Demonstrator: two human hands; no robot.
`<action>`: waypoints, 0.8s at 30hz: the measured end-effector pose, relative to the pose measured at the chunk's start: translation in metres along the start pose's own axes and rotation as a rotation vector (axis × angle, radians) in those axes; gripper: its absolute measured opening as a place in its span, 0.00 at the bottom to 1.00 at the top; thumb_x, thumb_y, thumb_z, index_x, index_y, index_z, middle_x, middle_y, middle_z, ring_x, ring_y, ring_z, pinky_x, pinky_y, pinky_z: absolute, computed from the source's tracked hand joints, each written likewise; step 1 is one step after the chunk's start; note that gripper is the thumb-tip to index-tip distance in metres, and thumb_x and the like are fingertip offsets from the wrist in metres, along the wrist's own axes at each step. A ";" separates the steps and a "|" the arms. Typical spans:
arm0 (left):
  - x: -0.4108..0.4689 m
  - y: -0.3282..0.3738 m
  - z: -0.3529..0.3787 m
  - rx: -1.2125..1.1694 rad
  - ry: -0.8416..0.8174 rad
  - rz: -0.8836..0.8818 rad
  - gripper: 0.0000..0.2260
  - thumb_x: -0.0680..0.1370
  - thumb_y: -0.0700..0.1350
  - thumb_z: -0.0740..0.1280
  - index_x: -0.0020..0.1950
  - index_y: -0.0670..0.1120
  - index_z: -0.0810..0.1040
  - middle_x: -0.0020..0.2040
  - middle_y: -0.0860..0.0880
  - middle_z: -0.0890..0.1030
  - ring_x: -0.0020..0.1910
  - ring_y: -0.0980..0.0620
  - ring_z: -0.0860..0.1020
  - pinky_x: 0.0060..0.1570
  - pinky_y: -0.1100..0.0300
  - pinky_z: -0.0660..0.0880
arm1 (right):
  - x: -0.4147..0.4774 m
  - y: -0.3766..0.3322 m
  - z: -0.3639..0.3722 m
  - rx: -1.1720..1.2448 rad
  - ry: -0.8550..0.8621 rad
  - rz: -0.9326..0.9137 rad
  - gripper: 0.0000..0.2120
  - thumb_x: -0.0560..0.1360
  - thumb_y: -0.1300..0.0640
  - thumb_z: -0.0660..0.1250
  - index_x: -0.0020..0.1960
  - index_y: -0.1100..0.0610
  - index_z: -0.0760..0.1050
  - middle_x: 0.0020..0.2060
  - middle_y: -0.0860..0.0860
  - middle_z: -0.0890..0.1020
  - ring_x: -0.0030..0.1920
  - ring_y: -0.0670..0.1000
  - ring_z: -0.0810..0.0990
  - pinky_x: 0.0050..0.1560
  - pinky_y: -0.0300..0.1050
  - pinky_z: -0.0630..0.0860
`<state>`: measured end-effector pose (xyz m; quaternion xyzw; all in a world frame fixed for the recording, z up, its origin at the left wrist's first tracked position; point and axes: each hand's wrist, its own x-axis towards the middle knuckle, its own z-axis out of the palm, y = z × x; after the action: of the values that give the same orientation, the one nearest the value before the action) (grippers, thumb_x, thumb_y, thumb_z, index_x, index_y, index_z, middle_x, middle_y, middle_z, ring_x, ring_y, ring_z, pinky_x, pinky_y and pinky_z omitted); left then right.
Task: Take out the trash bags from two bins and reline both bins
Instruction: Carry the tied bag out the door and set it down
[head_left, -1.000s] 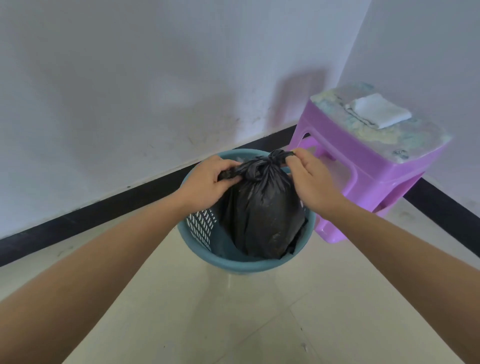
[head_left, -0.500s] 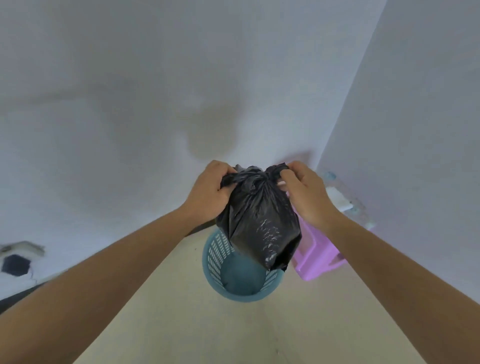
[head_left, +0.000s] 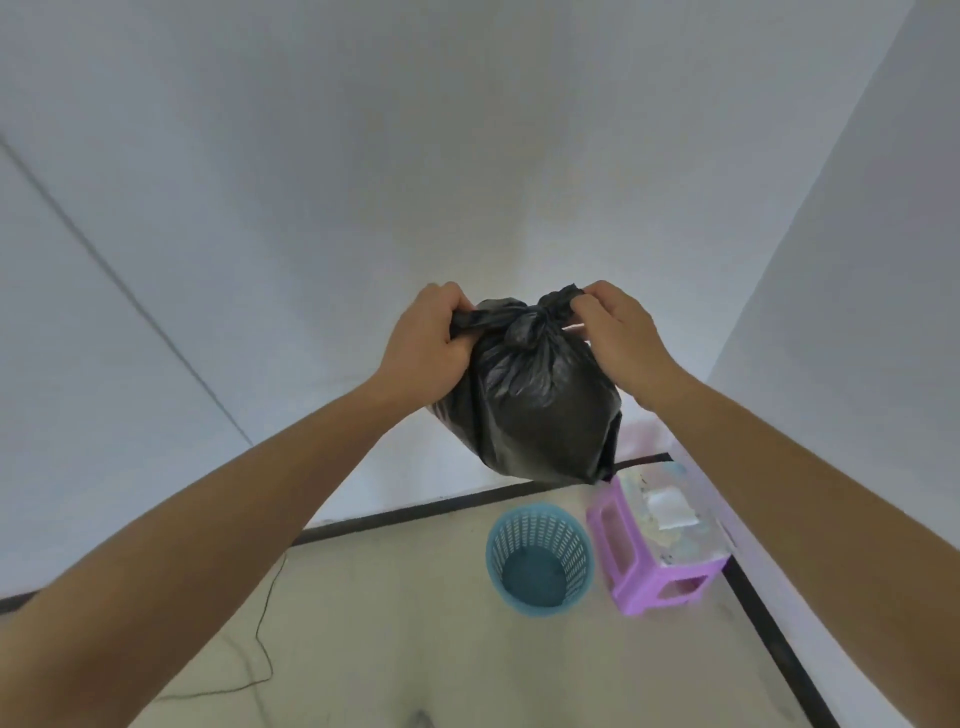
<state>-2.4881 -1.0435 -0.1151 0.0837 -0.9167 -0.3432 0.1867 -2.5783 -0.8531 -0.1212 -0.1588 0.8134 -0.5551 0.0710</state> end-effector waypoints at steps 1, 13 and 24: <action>-0.010 0.003 -0.015 0.018 0.035 -0.007 0.05 0.77 0.39 0.65 0.45 0.48 0.71 0.47 0.48 0.74 0.45 0.49 0.74 0.44 0.57 0.70 | 0.000 -0.011 0.004 -0.007 -0.041 -0.013 0.10 0.79 0.50 0.58 0.50 0.53 0.77 0.49 0.49 0.83 0.51 0.51 0.83 0.59 0.56 0.77; -0.236 -0.097 -0.173 0.121 0.570 -0.567 0.08 0.77 0.35 0.64 0.44 0.48 0.70 0.39 0.48 0.74 0.34 0.51 0.70 0.32 0.57 0.68 | -0.097 -0.109 0.248 -0.218 -0.887 -0.426 0.24 0.77 0.40 0.66 0.69 0.48 0.66 0.59 0.41 0.75 0.56 0.45 0.75 0.60 0.42 0.69; -0.506 -0.214 -0.387 0.217 1.133 -0.845 0.10 0.75 0.32 0.65 0.45 0.48 0.73 0.41 0.50 0.77 0.40 0.51 0.76 0.37 0.57 0.72 | -0.324 -0.257 0.562 -0.140 -1.190 -0.946 0.15 0.81 0.47 0.64 0.66 0.50 0.73 0.54 0.40 0.76 0.53 0.41 0.74 0.56 0.36 0.68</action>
<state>-1.8642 -1.2926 -0.1320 0.6151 -0.5969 -0.1970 0.4760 -2.0635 -1.3240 -0.1127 -0.7669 0.5166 -0.2945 0.2415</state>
